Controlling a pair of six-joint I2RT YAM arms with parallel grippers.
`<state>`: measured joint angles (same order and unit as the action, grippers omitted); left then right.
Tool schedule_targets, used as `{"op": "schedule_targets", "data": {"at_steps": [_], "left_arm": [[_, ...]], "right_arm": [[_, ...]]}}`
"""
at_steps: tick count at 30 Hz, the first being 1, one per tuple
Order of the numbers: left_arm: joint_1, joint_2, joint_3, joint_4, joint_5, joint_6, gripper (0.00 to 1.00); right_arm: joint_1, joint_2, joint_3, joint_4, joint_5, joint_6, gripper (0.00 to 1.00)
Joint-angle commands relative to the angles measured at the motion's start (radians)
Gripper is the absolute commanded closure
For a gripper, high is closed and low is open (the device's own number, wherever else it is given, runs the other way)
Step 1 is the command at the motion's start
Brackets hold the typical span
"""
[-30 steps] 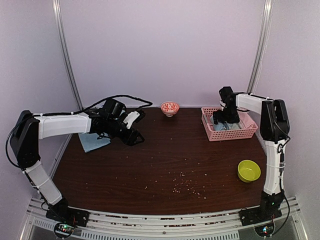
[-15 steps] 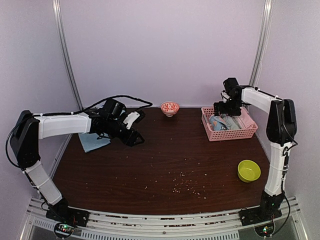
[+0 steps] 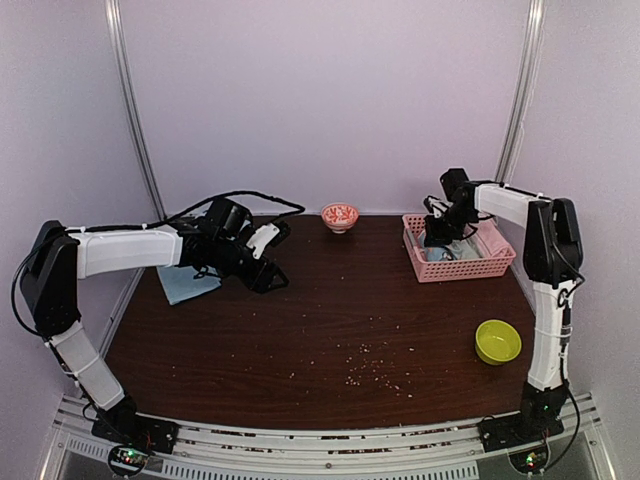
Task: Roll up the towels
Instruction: Adjust the towel in the bin.
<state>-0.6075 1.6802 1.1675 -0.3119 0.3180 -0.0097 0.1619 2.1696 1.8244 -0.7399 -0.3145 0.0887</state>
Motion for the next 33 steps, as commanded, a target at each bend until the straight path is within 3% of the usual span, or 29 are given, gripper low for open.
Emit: {"op": "schedule_targets", "data": {"at_steps": [1,3,12,18,22,27,33], "left_arm": [[0.006,0.012,0.032,0.013,0.009,0.005,0.47],[0.006,0.016,0.035,0.007,0.007,0.005,0.47],[0.006,0.022,0.04,-0.002,-0.008,0.009,0.47],[0.006,0.029,0.047,-0.014,-0.047,0.006,0.47],[0.008,0.021,0.043,-0.015,-0.134,-0.012,0.47],[0.047,-0.011,0.017,0.012,-0.32,-0.097,0.43],[0.137,0.013,0.051,-0.072,-0.492,-0.239,0.39]], "right_arm": [[0.014,0.044,0.033,-0.026,0.04,0.004,0.93],[0.023,0.056,0.03,-0.025,0.138,0.021,0.88],[0.018,0.073,0.041,-0.029,0.337,0.045,0.88],[0.016,0.077,0.041,-0.019,0.205,0.045,0.88],[0.016,-0.006,0.065,-0.015,0.083,0.044,0.85],[0.013,-0.17,0.068,-0.004,-0.055,0.02,0.61],[0.01,-0.32,0.057,0.0,-0.112,-0.089,0.47]]}}
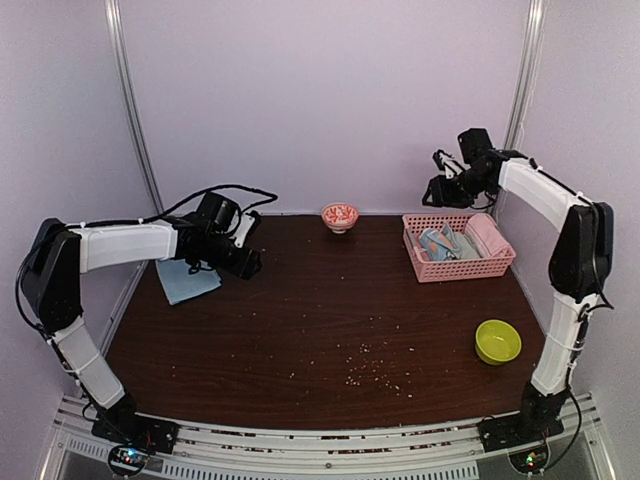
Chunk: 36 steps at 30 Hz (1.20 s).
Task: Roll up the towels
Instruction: Adjust the towel in the bin, then pick up the towel from the corner of the board.
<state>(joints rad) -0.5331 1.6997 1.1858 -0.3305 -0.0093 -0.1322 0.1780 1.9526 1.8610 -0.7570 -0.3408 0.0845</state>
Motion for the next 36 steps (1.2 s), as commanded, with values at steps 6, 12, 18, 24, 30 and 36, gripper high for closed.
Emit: {"op": "schedule_targets", "data": {"at_steps": [6,12,18,24,30,36], "left_arm": [[0.103,0.035,0.06,-0.198,-0.386,-0.168,0.38],[0.141,0.106,0.066,-0.256,-0.357,-0.158,0.36],[0.159,0.185,0.11,-0.251,-0.35,-0.13,0.38],[0.167,0.246,0.156,-0.24,-0.296,-0.123,0.41],[0.168,0.316,0.177,-0.255,-0.292,-0.125,0.46],[0.168,0.317,0.173,-0.266,-0.275,-0.127,0.73]], "right_arm": [[-0.005,-0.365,-0.353,0.287,-0.307,-0.179,0.05],[-0.009,-0.513,-0.677,0.551,-0.334,-0.132,0.0],[-0.009,-0.5,-0.723,0.542,-0.438,-0.18,0.06],[-0.009,-0.512,-0.728,0.549,-0.4,-0.188,0.09],[-0.009,-0.519,-0.726,0.547,-0.351,-0.189,0.1],[-0.009,-0.51,-0.73,0.553,-0.344,-0.18,0.1]]}}
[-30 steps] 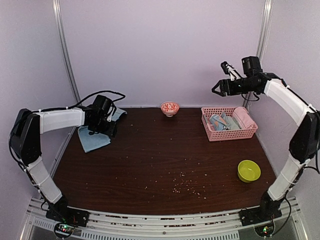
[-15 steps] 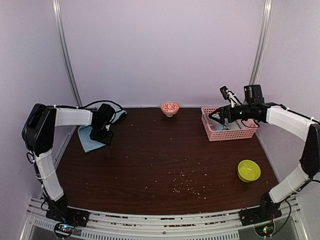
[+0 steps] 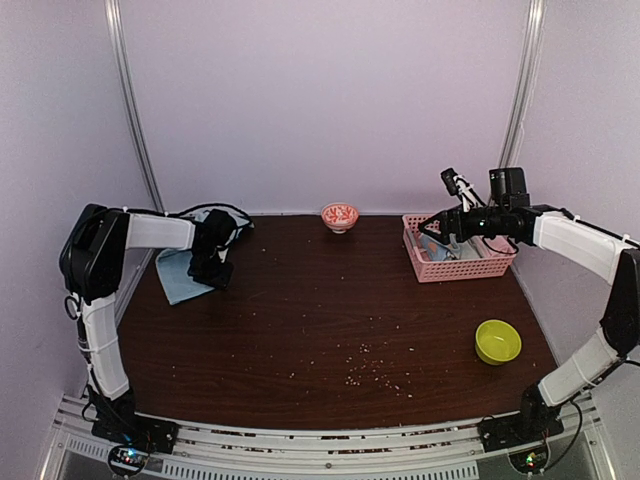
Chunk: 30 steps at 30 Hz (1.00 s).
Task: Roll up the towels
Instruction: Pick up the towel from the corner of the board.
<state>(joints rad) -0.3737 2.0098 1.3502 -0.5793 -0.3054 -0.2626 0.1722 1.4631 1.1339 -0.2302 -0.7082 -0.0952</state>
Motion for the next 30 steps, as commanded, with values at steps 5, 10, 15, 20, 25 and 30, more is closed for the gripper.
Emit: {"op": "schedule_targets", "data": {"at_steps": [5,10,15,20,25,30], "left_arm": [[0.002,-0.078,0.012,-0.034,0.087,0.014,1.0],[-0.028,-0.222,0.031,-0.057,0.115,0.019,1.0],[-0.019,-0.244,0.007,-0.048,-0.001,0.025,1.0],[0.04,-0.127,0.0,-0.011,0.055,-0.026,0.49],[0.043,-0.037,0.027,0.006,0.089,-0.04,0.49],[0.044,0.024,0.024,0.004,0.093,-0.034,0.52]], "right_arm": [[-0.003,-0.008,0.001,0.021,0.031,0.0,0.11],[-0.004,0.0,0.0,0.022,0.036,0.003,0.11],[-0.004,0.008,0.01,0.013,0.034,0.003,0.11],[-0.003,-0.006,0.007,0.014,0.043,0.004,0.12],[-0.003,-0.015,0.006,0.016,0.055,0.006,0.12],[-0.005,-0.009,0.008,0.012,0.064,0.004,0.12]]}}
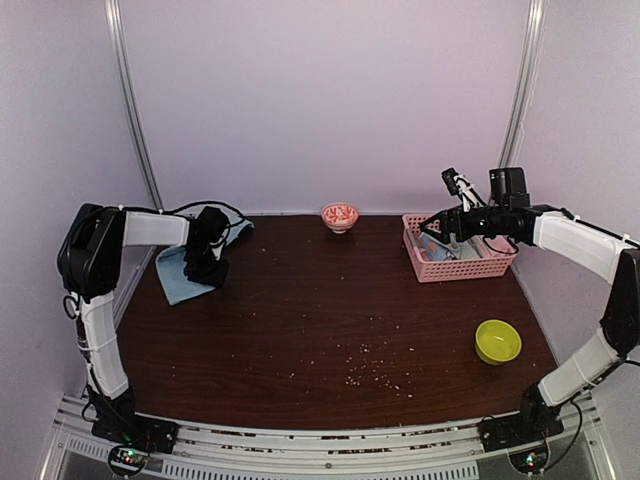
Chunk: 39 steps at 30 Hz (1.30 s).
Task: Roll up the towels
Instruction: Pick up the towel from the corner of the board.
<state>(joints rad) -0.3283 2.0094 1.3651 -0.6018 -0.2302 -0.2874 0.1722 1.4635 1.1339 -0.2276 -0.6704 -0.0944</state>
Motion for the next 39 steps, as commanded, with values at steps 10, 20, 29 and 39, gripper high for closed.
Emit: {"op": "schedule_targets", "data": {"at_steps": [10,20,29,39], "left_arm": [[0.0,0.061,-0.002,0.032,0.002,-0.008,0.89],[-0.202,-0.221,0.303,-0.26,-0.003,0.033,1.0],[-0.341,-0.46,0.731,-0.205,0.281,0.084,1.0],[-0.323,-0.667,0.086,-0.118,0.135,-0.039,1.0]], "right_arm": [[-0.005,0.0,0.013,0.002,0.027,0.004,0.12],[-0.005,0.01,0.04,-0.016,0.039,0.005,0.11],[-0.005,0.029,0.221,-0.131,0.01,-0.007,0.13],[-0.003,0.01,0.172,-0.2,-0.124,-0.133,0.14]]}}
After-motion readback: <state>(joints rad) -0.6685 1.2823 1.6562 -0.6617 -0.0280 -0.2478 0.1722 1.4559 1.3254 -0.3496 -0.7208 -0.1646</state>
